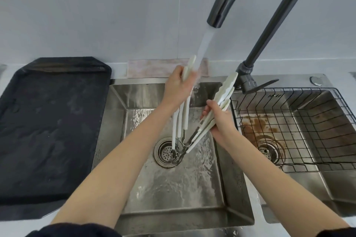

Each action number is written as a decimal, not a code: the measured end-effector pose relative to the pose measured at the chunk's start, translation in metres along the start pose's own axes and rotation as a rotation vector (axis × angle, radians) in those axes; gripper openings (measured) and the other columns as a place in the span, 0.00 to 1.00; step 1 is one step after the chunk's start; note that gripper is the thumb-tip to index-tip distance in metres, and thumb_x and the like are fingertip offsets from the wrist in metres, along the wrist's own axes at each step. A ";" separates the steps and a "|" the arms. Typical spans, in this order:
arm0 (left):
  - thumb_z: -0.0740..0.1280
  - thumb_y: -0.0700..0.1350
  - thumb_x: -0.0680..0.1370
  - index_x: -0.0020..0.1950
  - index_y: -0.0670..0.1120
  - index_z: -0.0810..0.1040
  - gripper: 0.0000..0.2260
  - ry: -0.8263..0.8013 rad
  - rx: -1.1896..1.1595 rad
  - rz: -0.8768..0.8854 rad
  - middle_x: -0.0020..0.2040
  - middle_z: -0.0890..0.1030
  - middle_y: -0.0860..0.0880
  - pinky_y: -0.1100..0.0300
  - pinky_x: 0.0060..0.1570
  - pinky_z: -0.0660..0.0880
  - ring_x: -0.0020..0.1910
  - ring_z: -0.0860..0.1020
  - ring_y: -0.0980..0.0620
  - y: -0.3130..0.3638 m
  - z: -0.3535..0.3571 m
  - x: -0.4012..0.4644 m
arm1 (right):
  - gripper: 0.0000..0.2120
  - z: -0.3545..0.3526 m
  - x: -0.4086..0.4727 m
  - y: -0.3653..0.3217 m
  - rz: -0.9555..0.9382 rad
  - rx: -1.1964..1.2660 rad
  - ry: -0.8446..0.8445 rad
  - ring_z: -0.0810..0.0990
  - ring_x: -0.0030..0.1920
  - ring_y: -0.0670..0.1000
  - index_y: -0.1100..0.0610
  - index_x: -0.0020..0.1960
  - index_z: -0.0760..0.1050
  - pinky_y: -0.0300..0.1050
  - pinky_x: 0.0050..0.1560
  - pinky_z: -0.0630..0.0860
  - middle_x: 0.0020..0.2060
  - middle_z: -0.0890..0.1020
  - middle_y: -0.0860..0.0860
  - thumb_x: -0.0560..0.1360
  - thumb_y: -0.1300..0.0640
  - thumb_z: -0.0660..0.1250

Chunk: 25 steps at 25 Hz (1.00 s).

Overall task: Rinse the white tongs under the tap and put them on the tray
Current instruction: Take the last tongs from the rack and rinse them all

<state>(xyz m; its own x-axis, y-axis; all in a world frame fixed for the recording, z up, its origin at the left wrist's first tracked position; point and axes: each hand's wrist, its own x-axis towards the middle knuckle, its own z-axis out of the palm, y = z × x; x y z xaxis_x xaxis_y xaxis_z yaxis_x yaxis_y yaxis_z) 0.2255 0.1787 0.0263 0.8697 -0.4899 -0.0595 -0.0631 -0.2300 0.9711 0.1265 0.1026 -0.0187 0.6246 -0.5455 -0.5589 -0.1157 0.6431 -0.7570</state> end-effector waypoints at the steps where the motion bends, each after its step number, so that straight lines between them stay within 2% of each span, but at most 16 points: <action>1: 0.61 0.54 0.77 0.38 0.48 0.67 0.12 0.015 0.038 0.007 0.32 0.69 0.54 0.74 0.30 0.68 0.29 0.70 0.62 0.001 0.003 0.001 | 0.07 -0.001 0.001 0.000 -0.007 0.003 -0.005 0.74 0.21 0.44 0.55 0.40 0.69 0.43 0.31 0.73 0.20 0.74 0.46 0.76 0.63 0.62; 4: 0.59 0.56 0.78 0.32 0.49 0.66 0.17 0.023 0.089 -0.011 0.28 0.69 0.55 0.73 0.28 0.67 0.27 0.68 0.60 0.001 0.006 0.003 | 0.07 -0.003 0.002 0.002 -0.005 0.006 0.004 0.74 0.22 0.44 0.54 0.41 0.69 0.43 0.31 0.73 0.21 0.74 0.47 0.76 0.63 0.63; 6: 0.60 0.55 0.77 0.31 0.49 0.67 0.17 -0.031 0.049 -0.029 0.24 0.70 0.56 0.71 0.30 0.67 0.24 0.69 0.62 0.000 0.003 0.003 | 0.06 -0.004 0.002 0.002 -0.009 -0.003 0.023 0.74 0.23 0.45 0.54 0.42 0.70 0.43 0.32 0.73 0.22 0.74 0.48 0.76 0.63 0.63; 9: 0.62 0.49 0.78 0.41 0.48 0.73 0.08 -0.066 -0.119 -0.074 0.31 0.75 0.53 0.67 0.32 0.73 0.24 0.73 0.61 -0.003 -0.007 -0.001 | 0.06 -0.001 -0.002 -0.001 -0.021 -0.030 0.084 0.72 0.24 0.45 0.55 0.41 0.70 0.42 0.32 0.72 0.26 0.72 0.50 0.76 0.63 0.64; 11: 0.63 0.49 0.77 0.48 0.52 0.73 0.03 -0.042 -0.143 -0.105 0.37 0.76 0.54 0.68 0.37 0.75 0.31 0.76 0.61 -0.008 -0.012 -0.008 | 0.07 0.001 -0.004 -0.004 -0.052 -0.055 0.108 0.70 0.26 0.46 0.54 0.41 0.70 0.41 0.32 0.71 0.27 0.72 0.50 0.76 0.63 0.63; 14: 0.67 0.49 0.75 0.62 0.49 0.71 0.17 -0.019 -0.101 -0.136 0.46 0.78 0.55 0.72 0.43 0.72 0.43 0.78 0.62 -0.018 -0.014 -0.020 | 0.08 0.004 -0.009 -0.005 -0.087 -0.111 0.095 0.69 0.27 0.47 0.53 0.40 0.70 0.41 0.32 0.70 0.28 0.71 0.50 0.76 0.63 0.63; 16: 0.68 0.49 0.74 0.67 0.48 0.68 0.23 0.018 -0.115 -0.158 0.47 0.78 0.55 0.71 0.44 0.71 0.46 0.77 0.60 -0.021 -0.014 -0.028 | 0.09 0.006 -0.012 -0.004 -0.076 -0.130 0.098 0.69 0.28 0.47 0.53 0.39 0.70 0.41 0.32 0.70 0.28 0.71 0.51 0.76 0.63 0.64; 17: 0.69 0.48 0.74 0.68 0.48 0.66 0.24 0.031 -0.105 -0.155 0.46 0.77 0.57 0.71 0.46 0.70 0.46 0.76 0.63 -0.022 -0.014 -0.033 | 0.09 0.006 -0.012 -0.004 -0.068 -0.133 0.104 0.69 0.28 0.47 0.54 0.39 0.70 0.41 0.32 0.70 0.28 0.71 0.51 0.76 0.63 0.64; 19: 0.68 0.47 0.74 0.68 0.49 0.65 0.24 0.038 -0.064 -0.159 0.45 0.73 0.63 0.74 0.45 0.70 0.42 0.74 0.70 -0.026 -0.011 -0.042 | 0.09 0.006 -0.014 -0.005 -0.046 -0.152 0.099 0.70 0.28 0.47 0.55 0.38 0.70 0.40 0.31 0.71 0.28 0.71 0.51 0.75 0.62 0.65; 21: 0.67 0.42 0.76 0.64 0.50 0.66 0.19 0.064 -0.084 -0.180 0.42 0.74 0.60 0.75 0.38 0.74 0.32 0.77 0.70 -0.031 -0.010 -0.047 | 0.08 0.005 -0.016 -0.007 -0.030 -0.189 0.057 0.71 0.28 0.48 0.56 0.38 0.71 0.39 0.30 0.72 0.28 0.73 0.51 0.74 0.61 0.67; 22: 0.65 0.40 0.76 0.63 0.47 0.67 0.17 0.088 -0.107 -0.196 0.39 0.75 0.56 0.71 0.36 0.77 0.28 0.77 0.68 -0.032 -0.011 -0.048 | 0.07 0.005 -0.016 -0.008 -0.025 -0.222 0.023 0.72 0.30 0.48 0.55 0.39 0.71 0.40 0.33 0.73 0.28 0.74 0.51 0.74 0.60 0.68; 24: 0.62 0.36 0.76 0.59 0.47 0.68 0.14 0.140 -0.127 -0.222 0.34 0.75 0.54 0.70 0.30 0.76 0.22 0.75 0.66 -0.031 -0.010 -0.049 | 0.05 0.001 -0.016 -0.014 -0.003 -0.328 -0.057 0.76 0.37 0.50 0.54 0.44 0.73 0.45 0.45 0.76 0.34 0.77 0.51 0.74 0.56 0.69; 25: 0.61 0.35 0.76 0.57 0.49 0.67 0.13 0.163 -0.133 -0.234 0.30 0.76 0.55 0.69 0.27 0.75 0.20 0.74 0.65 -0.029 -0.010 -0.049 | 0.08 -0.001 -0.016 -0.018 0.023 -0.373 -0.110 0.77 0.41 0.50 0.55 0.49 0.74 0.48 0.51 0.76 0.38 0.78 0.51 0.73 0.53 0.69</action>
<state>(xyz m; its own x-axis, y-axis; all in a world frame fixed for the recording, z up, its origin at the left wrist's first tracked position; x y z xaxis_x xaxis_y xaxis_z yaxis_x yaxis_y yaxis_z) 0.1894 0.2180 0.0030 0.9207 -0.2932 -0.2576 0.2032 -0.2033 0.9578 0.1174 0.0993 0.0040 0.6951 -0.4595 -0.5528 -0.3907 0.4040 -0.8271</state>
